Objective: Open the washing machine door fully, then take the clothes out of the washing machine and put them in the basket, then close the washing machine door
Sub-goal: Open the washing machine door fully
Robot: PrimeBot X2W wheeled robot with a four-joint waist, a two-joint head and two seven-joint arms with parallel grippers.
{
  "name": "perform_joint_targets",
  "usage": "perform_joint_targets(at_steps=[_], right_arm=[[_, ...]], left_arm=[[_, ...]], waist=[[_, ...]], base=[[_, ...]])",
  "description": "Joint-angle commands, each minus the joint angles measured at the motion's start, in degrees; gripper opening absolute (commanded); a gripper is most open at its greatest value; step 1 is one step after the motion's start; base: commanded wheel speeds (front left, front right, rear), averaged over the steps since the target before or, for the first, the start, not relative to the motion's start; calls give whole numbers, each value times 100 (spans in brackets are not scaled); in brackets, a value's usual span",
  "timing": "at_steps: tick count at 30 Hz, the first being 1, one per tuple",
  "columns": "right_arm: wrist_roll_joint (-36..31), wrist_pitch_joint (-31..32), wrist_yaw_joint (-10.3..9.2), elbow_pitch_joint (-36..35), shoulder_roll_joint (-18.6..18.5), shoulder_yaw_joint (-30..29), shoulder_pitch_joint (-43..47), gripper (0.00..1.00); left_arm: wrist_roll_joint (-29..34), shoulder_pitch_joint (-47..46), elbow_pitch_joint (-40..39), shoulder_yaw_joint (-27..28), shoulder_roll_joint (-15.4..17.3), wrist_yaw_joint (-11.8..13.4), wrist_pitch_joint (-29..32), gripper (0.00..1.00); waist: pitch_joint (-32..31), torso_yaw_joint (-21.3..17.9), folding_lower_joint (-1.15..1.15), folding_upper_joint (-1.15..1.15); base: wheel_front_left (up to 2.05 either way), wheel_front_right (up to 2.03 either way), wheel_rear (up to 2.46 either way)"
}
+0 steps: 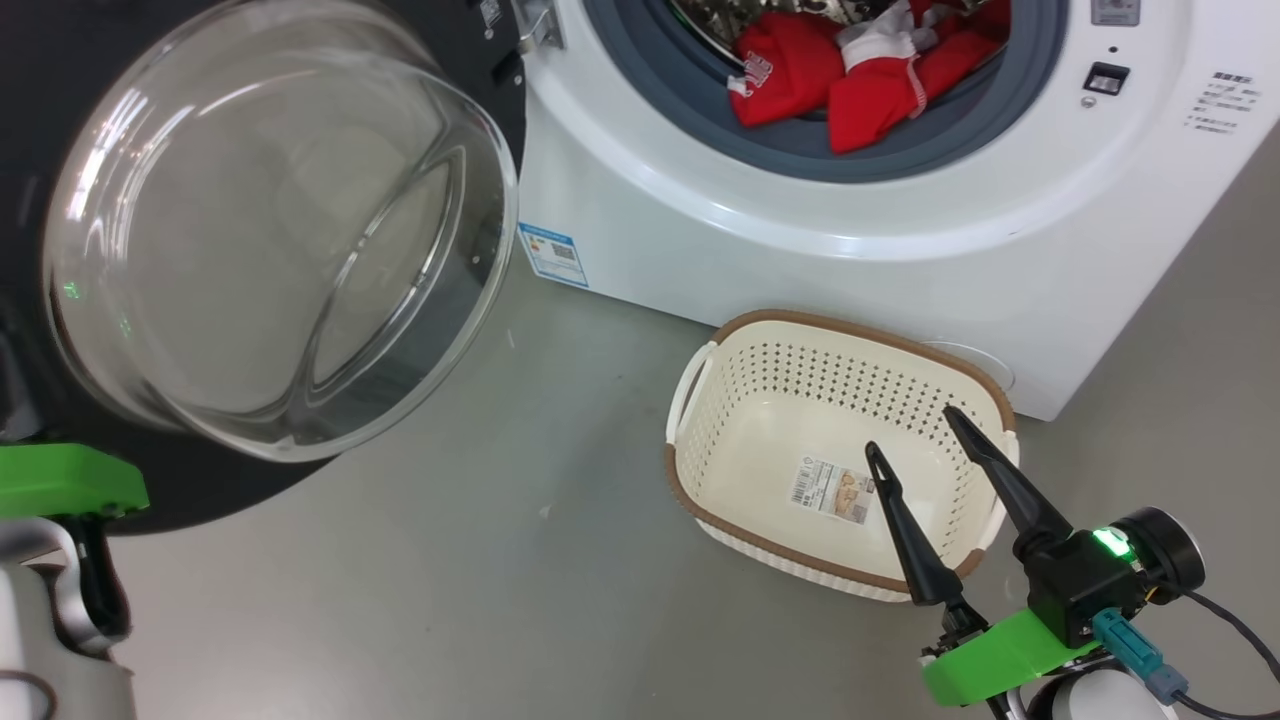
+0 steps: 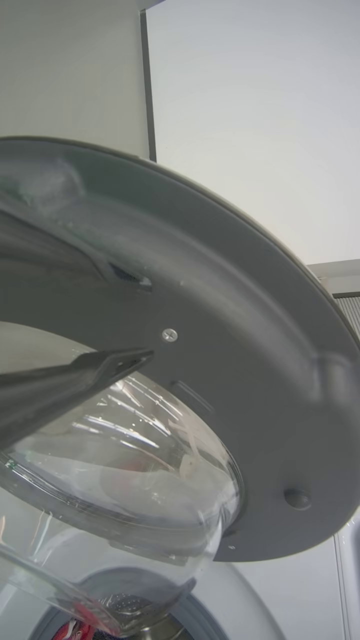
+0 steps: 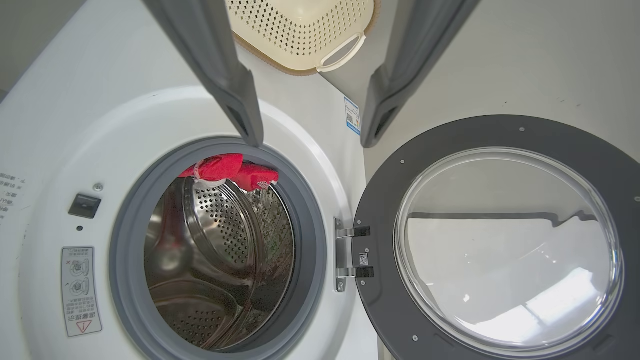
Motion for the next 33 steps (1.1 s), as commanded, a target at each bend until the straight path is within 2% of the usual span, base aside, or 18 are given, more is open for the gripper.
perform_joint_targets(at_steps=[1,11,19,26,33], right_arm=[[68,-36,26,-138,12,144,-179,100],[217,-36,26,-141,12,-168,-209,100],[322,-36,26,-214,12,-536,-326,100],[605,-36,26,-272,12,-1026,-397,100],[398,-36,26,-297,12,-1171,-380,100]], left_arm=[[71,137,-385,194,182,8,-28,100],[11,723,-2224,-272,-336,-481,-28,100],[-135,1030,-2934,-1111,-471,-678,94,100],[-343,1281,-2894,-1650,-496,-750,95,100],[-430,1527,-2673,-1726,-461,-765,68,100]], waist=[[-68,-89,0,0],[-250,-548,0,0],[-319,-1025,0,0],[-351,-1628,0,0],[-406,-2211,0,0]], base=[[0,0,0],[0,0,0],[0,0,0],[0,0,0],[0,0,0]])
